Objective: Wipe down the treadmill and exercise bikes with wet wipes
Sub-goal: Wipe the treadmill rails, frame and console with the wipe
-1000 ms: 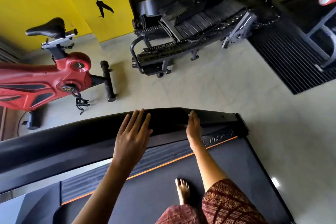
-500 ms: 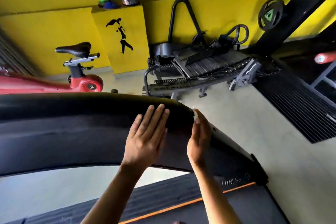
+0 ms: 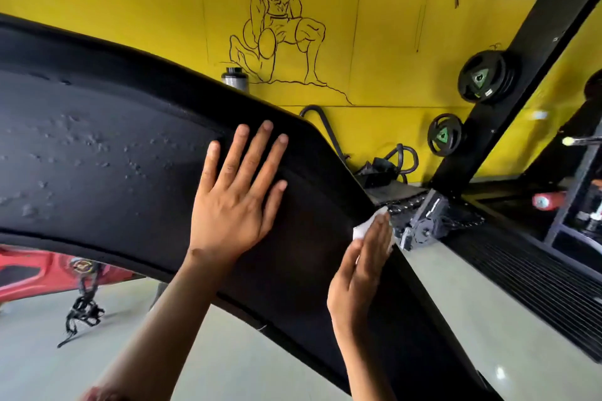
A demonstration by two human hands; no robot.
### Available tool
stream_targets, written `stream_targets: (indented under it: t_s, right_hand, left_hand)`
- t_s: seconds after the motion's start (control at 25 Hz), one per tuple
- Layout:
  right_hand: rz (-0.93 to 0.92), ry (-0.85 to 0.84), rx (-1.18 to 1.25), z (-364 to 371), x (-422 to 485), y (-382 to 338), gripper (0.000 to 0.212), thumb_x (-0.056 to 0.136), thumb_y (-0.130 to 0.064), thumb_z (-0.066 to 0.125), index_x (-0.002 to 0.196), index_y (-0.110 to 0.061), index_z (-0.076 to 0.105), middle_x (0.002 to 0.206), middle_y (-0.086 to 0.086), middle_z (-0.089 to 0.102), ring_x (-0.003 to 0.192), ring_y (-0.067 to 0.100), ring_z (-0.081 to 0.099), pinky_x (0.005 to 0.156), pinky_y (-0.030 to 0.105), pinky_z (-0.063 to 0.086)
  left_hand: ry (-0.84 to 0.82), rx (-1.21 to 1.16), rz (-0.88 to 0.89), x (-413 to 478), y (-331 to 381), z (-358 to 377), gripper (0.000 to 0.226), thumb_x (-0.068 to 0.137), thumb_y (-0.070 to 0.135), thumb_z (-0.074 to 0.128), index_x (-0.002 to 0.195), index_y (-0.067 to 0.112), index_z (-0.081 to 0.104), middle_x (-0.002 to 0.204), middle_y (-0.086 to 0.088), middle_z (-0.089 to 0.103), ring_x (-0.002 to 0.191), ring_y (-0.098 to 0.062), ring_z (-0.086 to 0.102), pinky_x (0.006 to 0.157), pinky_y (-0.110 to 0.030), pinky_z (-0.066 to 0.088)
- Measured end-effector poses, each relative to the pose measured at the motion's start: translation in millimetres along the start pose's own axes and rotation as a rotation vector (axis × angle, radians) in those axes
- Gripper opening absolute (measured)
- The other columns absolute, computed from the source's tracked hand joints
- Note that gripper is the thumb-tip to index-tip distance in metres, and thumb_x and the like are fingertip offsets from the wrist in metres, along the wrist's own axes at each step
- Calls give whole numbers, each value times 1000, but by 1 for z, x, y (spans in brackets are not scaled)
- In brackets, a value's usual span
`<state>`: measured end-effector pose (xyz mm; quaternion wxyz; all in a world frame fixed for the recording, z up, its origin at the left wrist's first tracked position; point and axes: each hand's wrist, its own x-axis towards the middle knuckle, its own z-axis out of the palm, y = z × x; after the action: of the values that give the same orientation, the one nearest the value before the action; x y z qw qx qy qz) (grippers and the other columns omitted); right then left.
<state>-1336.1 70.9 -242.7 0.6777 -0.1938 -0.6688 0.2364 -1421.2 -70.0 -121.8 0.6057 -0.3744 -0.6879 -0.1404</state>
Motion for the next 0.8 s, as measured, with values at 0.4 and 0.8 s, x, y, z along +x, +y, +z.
stream_targets:
  t_s: [0.4, 0.8]
  right_hand:
    - [-291, -130, -55, 16, 28, -43, 46, 103, -20, 28, 146, -5, 28, 155, 9, 27, 145, 24, 22, 114, 53, 25]
    - [-457, -334, -214, 4, -39, -11, 51, 104, -26, 25, 153, -20, 10, 161, -6, 6, 147, 20, 16, 114, 48, 25]
  left_hand:
    - [39, -111, 75, -6, -10, -1, 52, 99, 32, 39, 147, 13, 35, 154, -7, 26, 145, -24, 19, 118, -39, 7]
    - [14, -188, 65, -51, -14, -3, 52, 97, 29, 44, 145, 9, 40, 153, -13, 28, 145, -24, 20, 118, -41, 11]
